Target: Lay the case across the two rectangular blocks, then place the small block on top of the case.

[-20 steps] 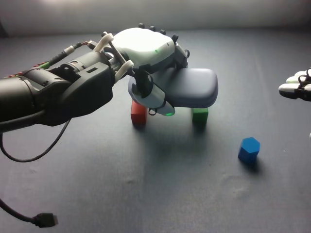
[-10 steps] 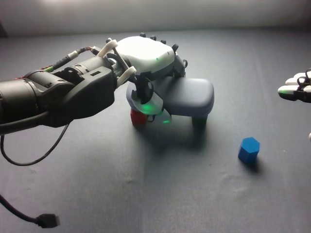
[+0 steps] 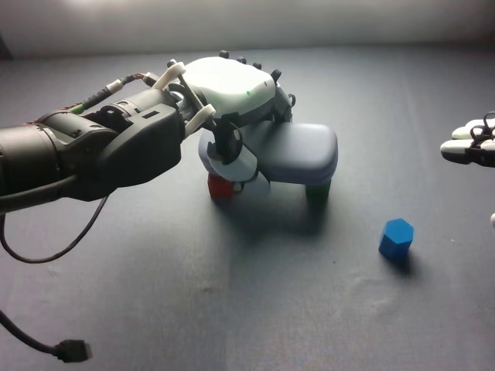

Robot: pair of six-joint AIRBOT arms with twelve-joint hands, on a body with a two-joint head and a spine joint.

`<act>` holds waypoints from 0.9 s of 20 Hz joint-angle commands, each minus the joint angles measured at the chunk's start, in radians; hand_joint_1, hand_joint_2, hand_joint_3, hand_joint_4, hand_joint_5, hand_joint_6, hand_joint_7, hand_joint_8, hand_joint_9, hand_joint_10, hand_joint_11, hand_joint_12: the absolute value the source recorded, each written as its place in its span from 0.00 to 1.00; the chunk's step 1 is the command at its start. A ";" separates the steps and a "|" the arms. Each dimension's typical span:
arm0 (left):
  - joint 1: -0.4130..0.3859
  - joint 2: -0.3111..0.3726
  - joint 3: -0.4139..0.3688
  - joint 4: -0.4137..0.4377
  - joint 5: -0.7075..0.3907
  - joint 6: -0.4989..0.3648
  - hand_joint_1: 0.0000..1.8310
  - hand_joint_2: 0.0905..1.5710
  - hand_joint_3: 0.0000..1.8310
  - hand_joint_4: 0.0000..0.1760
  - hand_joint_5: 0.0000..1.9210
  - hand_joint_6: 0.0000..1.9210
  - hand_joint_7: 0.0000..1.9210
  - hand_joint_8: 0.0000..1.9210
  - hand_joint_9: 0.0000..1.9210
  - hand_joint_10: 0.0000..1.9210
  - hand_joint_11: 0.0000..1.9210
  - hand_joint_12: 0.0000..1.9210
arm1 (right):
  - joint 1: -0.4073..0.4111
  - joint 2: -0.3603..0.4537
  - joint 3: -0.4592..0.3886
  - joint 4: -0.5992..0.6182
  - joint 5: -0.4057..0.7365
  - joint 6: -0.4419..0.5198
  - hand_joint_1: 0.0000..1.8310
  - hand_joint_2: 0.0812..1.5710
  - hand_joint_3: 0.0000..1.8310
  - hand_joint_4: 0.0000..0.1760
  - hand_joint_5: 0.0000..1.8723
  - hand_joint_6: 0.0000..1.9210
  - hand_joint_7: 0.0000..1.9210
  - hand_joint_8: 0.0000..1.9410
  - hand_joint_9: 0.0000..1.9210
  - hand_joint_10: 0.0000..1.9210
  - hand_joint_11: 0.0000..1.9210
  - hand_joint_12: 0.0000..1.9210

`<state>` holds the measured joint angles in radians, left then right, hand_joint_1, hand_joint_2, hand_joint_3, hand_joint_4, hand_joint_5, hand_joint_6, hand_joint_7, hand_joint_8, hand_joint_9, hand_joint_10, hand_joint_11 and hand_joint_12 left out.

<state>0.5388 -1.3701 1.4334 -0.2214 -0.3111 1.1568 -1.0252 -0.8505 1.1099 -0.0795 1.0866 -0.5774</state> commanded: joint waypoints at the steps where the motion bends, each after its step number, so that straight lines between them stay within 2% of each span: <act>1: -0.012 -0.005 0.004 0.003 -0.113 0.003 0.64 0.67 0.00 0.00 0.53 0.46 0.52 0.08 0.54 0.01 0.37 0.34 | 0.011 0.002 0.004 0.027 0.113 0.006 0.21 0.86 0.00 0.00 0.18 0.00 0.14 0.00 0.15 0.00 0.13 0.15; 2: -0.012 -0.005 0.005 0.003 -0.112 0.003 0.64 0.67 0.00 0.00 0.54 0.45 0.53 0.03 0.54 0.01 0.36 0.34 | 0.011 0.001 0.004 0.027 0.113 0.006 0.21 0.86 0.00 0.00 0.18 0.00 0.14 0.00 0.15 0.00 0.13 0.15; 5: -0.012 -0.005 0.005 0.003 -0.110 0.003 0.64 0.67 0.00 0.00 0.54 0.45 0.52 0.01 0.52 0.00 0.33 0.33 | 0.011 0.001 0.004 0.027 0.113 0.006 0.21 0.86 0.00 0.00 0.18 0.00 0.14 0.00 0.16 0.00 0.13 0.16; 6: -0.012 -0.005 0.005 0.003 -0.110 0.003 0.65 0.62 0.00 0.00 0.48 0.17 0.52 0.01 0.52 0.00 0.33 0.35 | 0.011 0.001 0.004 0.027 0.113 0.006 0.21 0.86 0.00 0.00 0.18 0.00 0.15 0.00 0.16 0.00 0.14 0.16; 7: -0.013 -0.005 0.005 0.003 -0.110 0.003 0.64 0.60 0.00 0.00 0.48 0.05 0.52 0.00 0.51 0.00 0.31 0.40 | 0.011 0.001 0.004 0.027 0.113 0.006 0.22 0.86 0.00 0.00 0.18 0.00 0.15 0.00 0.16 0.00 0.13 0.16; 8: -0.013 -0.005 0.005 0.003 -0.110 0.003 0.63 0.58 0.00 0.00 0.46 0.00 0.47 0.00 0.47 0.00 0.22 0.46 | 0.011 0.001 0.004 0.027 0.113 0.006 0.21 0.86 0.00 0.00 0.19 0.00 0.16 0.00 0.17 0.00 0.14 0.16; 11: -0.014 -0.003 0.003 0.003 -0.110 0.004 0.62 0.57 0.00 0.00 0.44 0.00 0.44 0.00 0.44 0.00 0.19 0.51 | 0.011 0.001 0.004 0.027 0.113 0.006 0.21 0.86 0.00 0.00 0.19 0.00 0.16 0.00 0.17 0.00 0.14 0.16; 13: -0.014 -0.002 0.003 0.003 -0.111 0.004 0.61 0.57 0.00 0.00 0.44 0.00 0.40 0.00 0.40 0.00 0.16 0.50 | 0.011 0.001 0.004 0.027 0.113 0.006 0.22 0.86 0.00 0.00 0.19 0.00 0.15 0.00 0.16 0.00 0.13 0.16; 14: -0.014 -0.001 0.002 0.003 -0.111 0.004 0.62 0.57 0.00 0.00 0.43 0.00 0.39 0.00 0.39 0.00 0.15 0.50 | 0.011 0.001 0.004 0.027 0.113 0.007 0.22 0.86 0.00 0.04 0.18 0.00 0.15 0.00 0.16 0.00 0.12 0.16; 15: -0.014 0.000 0.001 0.003 -0.111 0.004 0.62 0.56 0.00 0.00 0.41 0.00 0.37 0.00 0.38 0.00 0.16 0.47 | 0.011 0.001 0.004 0.027 0.113 0.007 0.21 0.86 0.00 0.00 0.18 0.00 0.15 0.00 0.16 0.00 0.13 0.17; 18: -0.014 0.002 -0.001 0.003 -0.117 0.004 0.60 0.55 0.00 0.00 0.35 0.00 0.35 0.00 0.36 0.00 0.17 0.45 | 0.011 0.001 0.004 0.027 0.113 0.007 0.22 0.86 0.00 0.00 0.19 0.00 0.15 0.00 0.16 0.00 0.12 0.17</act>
<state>0.5388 -1.3697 1.4334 -0.2222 -0.3073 1.1584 -1.0252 -0.8505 1.1099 -0.0792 1.0866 -0.5774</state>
